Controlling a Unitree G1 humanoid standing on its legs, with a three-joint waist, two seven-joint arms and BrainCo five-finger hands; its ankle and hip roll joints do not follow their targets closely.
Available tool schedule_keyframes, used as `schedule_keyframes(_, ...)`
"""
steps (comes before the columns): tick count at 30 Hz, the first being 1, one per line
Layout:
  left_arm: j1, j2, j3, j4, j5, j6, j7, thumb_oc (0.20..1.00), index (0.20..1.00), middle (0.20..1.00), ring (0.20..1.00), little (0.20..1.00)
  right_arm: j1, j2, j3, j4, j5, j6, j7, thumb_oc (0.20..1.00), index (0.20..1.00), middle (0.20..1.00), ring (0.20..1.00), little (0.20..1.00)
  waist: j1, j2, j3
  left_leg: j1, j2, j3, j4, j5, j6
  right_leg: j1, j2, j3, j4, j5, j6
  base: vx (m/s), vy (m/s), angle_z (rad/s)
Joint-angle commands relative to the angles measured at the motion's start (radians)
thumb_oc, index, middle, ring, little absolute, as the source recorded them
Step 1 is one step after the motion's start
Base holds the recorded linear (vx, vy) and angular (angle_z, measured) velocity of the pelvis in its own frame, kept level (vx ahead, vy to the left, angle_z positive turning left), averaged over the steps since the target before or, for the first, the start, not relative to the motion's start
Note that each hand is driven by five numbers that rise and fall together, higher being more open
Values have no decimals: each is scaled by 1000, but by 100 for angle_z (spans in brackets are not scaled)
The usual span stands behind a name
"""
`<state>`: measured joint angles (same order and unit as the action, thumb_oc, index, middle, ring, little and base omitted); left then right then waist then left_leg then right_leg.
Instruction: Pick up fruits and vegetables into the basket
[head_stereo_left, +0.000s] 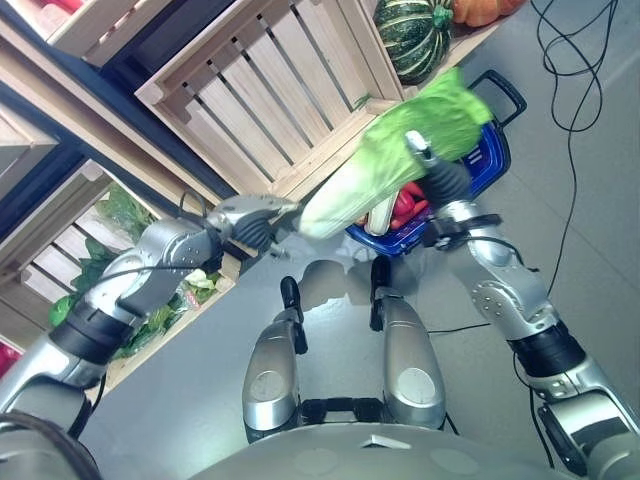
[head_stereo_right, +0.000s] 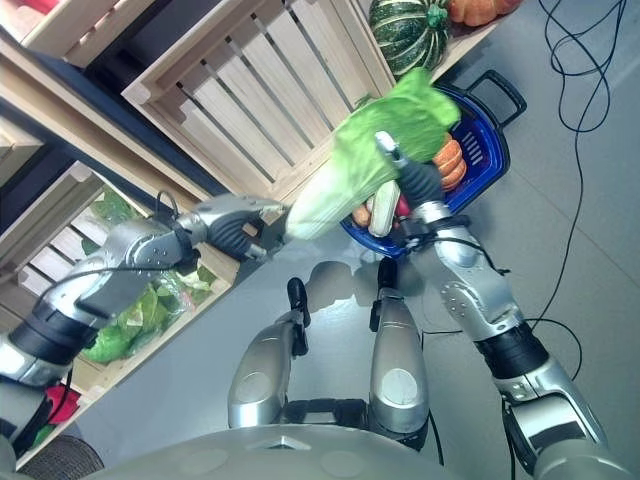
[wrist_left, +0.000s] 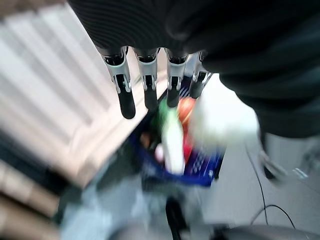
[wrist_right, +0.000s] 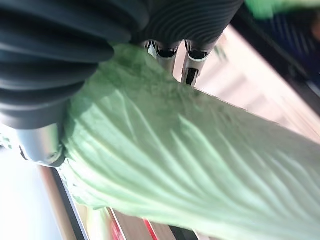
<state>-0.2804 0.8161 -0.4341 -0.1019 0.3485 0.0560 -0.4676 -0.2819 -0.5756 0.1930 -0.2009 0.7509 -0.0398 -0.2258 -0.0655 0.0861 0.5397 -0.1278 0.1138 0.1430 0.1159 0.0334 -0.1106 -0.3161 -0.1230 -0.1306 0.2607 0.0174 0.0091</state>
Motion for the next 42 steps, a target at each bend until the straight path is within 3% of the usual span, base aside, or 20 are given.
schedule_keyframes(1,83,-32,33,-2,-144,83,27,1000,1000,1000,1000,1000,-11,-3,-88,-116,-70,-118,15,200,200,200,200,200,-9,-5,-68,-55,-22,10,60,-96,63,54,-40,15,-12,-90,101,-80,8,-9)
schedule_keyframes(6,207,-110,79,122,-326,129,108,1000,1000,1000,1000,1000,-12,-50,-202,-113,-210,-135,-31,200,200,200,200,200,-10,20,-32,-105,-20,12,76,-86,57,-8,-33,2,41,-108,83,-80,-13,-4)
schedule_keyframes(12,330,-184,103,306,-459,77,247,1000,1000,1000,1000,1000,-11,-103,-254,-62,-332,-143,-122,200,200,200,200,200,10,41,-20,-173,-20,7,92,-76,48,-86,-35,-32,112,-145,65,-51,-49,2)
schedule_keyframes(16,396,-258,135,426,-545,5,321,1000,1000,1000,1000,1000,-2,-108,-256,12,-396,-147,-187,200,200,200,200,200,32,59,-20,-236,-23,0,108,-65,46,-154,-39,-52,168,-167,50,-23,-60,6)
schedule_keyframes(20,427,-322,169,530,-648,-65,420,1000,1000,1000,1000,1000,-32,-94,-231,133,-572,-146,-317,200,200,200,200,200,64,77,-20,-309,-26,-9,130,-54,46,-230,-50,-70,228,-189,39,-13,-62,11)
schedule_keyframes(23,432,-343,198,575,-713,-61,464,1000,1000,1000,1000,1000,-53,-88,-218,187,-635,-124,-370,200,200,200,200,200,79,82,-20,-341,-31,-17,136,-51,49,-268,-56,-78,256,-199,35,28,-55,17)
schedule_keyframes(24,441,-352,209,599,-721,-64,463,1000,1000,1000,1000,1000,-57,-94,-214,215,-638,-120,-385,200,200,200,200,200,84,81,-20,-338,-39,-29,148,-77,43,-272,-63,-67,280,-231,45,78,-56,18)
schedule_keyframes(29,457,-390,245,711,-786,-35,448,1000,1000,1000,1000,1000,-118,-108,-207,369,-571,-126,-421,200,200,200,200,200,115,100,-20,-410,-51,-42,175,-72,43,-352,-76,-72,327,-237,35,12,-27,18)
schedule_keyframes(33,457,-421,249,817,-769,-18,432,1000,1000,1000,1000,1000,-216,-138,-201,622,-444,-142,-417,200,200,200,200,200,141,129,-20,-465,-56,-44,188,-65,43,-419,-85,-73,362,-242,25,1,-1,13)
schedule_keyframes(37,459,-433,215,873,-737,-42,407,1000,1000,1000,1000,1000,-333,-167,-202,859,-207,-140,-290,200,200,200,200,200,166,164,-20,-511,-61,-45,201,-60,43,-478,-97,-72,396,-250,13,4,12,8)
schedule_keyframes(41,457,-435,181,879,-725,-35,401,1000,1000,1000,1000,1000,-422,-179,-198,1042,67,-89,-160,200,200,200,200,200,183,194,-20,-546,-71,-43,213,-61,46,-525,-103,-65,422,-260,3,-3,25,8)
schedule_keyframes(42,456,-436,181,879,-725,-35,402,1000,1000,1000,1000,1000,-426,-181,-196,1047,69,-90,-157,200,200,200,200,200,183,194,-20,-548,-71,-42,214,-62,46,-527,-103,-64,423,-260,2,-17,-6,6)
